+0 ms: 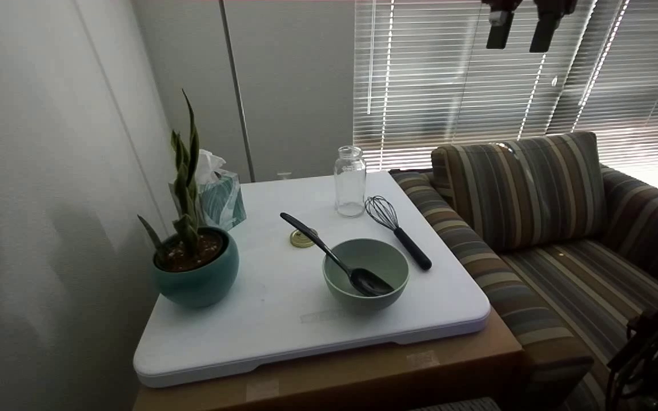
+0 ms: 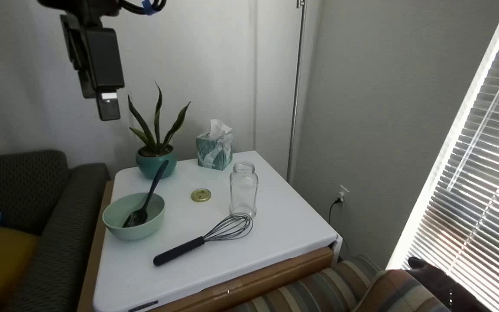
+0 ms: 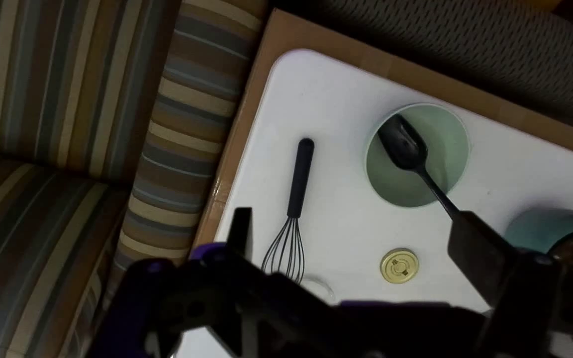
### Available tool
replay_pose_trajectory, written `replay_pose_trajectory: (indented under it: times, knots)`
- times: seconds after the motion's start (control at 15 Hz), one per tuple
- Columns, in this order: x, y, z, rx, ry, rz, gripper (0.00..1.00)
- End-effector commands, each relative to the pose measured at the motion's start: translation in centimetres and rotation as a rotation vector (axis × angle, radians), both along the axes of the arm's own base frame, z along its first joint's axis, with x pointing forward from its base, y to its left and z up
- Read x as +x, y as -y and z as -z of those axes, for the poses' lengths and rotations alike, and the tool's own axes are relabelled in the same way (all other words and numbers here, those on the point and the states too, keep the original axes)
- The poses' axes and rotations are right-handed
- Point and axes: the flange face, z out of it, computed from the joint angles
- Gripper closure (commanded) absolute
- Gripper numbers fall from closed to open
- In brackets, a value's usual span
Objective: Move the glass jar to the left
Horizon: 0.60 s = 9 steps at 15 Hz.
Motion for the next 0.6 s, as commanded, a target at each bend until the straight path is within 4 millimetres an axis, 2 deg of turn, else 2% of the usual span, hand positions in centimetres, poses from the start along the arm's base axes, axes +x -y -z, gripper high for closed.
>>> replay_pose_trajectory:
  times: [0.0,0.33,0.53]
  knots:
    - [3.6,-0.2,1.7,0.039,0.02,-0.06,0.0]
    - [8.0,-1.3,3.6,0.066,0.02,-0.169,0.0]
    - [11.5,-1.7,4.5,0.057,0.013,-0.2,0.0]
